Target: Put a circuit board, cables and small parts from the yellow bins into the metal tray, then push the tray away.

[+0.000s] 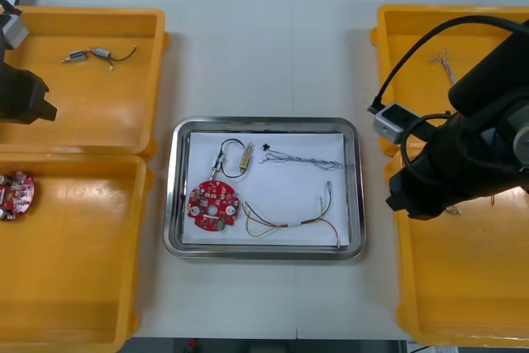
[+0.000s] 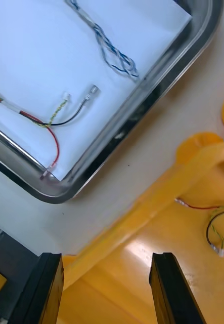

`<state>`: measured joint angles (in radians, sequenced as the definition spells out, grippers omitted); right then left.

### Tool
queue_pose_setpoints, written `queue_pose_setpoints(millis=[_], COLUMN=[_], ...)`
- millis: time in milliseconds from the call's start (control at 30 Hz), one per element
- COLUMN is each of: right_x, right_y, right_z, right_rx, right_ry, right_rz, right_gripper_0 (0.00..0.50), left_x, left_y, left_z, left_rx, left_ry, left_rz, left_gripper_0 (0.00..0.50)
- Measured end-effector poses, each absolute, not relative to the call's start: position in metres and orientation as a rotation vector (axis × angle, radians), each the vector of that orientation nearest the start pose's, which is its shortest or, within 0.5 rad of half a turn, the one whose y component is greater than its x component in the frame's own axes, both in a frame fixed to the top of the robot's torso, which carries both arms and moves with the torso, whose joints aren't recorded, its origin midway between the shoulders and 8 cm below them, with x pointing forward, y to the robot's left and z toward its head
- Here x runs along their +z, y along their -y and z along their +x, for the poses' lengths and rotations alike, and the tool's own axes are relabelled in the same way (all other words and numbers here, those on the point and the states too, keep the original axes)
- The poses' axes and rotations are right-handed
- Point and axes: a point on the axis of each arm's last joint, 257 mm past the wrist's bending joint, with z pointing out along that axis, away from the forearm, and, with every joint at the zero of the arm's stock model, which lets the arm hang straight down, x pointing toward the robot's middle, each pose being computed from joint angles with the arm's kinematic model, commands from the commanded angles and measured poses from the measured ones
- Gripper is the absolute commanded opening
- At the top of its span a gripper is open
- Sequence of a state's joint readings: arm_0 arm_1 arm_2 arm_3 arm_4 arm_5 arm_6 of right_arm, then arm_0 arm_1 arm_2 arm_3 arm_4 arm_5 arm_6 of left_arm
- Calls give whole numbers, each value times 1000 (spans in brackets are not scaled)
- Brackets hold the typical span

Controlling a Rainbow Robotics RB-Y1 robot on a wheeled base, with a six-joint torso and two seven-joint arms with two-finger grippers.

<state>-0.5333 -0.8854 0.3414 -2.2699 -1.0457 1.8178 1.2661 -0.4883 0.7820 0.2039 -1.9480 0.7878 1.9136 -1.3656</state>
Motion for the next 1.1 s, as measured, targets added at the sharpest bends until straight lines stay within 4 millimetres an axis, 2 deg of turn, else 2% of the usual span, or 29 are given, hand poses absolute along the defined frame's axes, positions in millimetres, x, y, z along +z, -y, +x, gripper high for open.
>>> queue_pose_setpoints(millis=[400,600,833,1100], right_x=[-196,-209,-220,-247], right_y=[133,118,93,54], right_z=[367,364,372,369], right_rx=[-46,-99,-183,-237], right_ry=[-2448,-2399,-2315,-2204], right_rz=[-1232,-1340,-1428,-1566], right_gripper_0=[500,500,500,500], left_x=[-112,-112,-113,-113], left_y=[-358,-358,-359,-359], left_z=[451,451,451,451], left_rx=[25,25,25,26], left_ry=[-2609,-2609,-2612,-2612], left_rz=[90,90,89,88], left_gripper_0=[500,500,500,500])
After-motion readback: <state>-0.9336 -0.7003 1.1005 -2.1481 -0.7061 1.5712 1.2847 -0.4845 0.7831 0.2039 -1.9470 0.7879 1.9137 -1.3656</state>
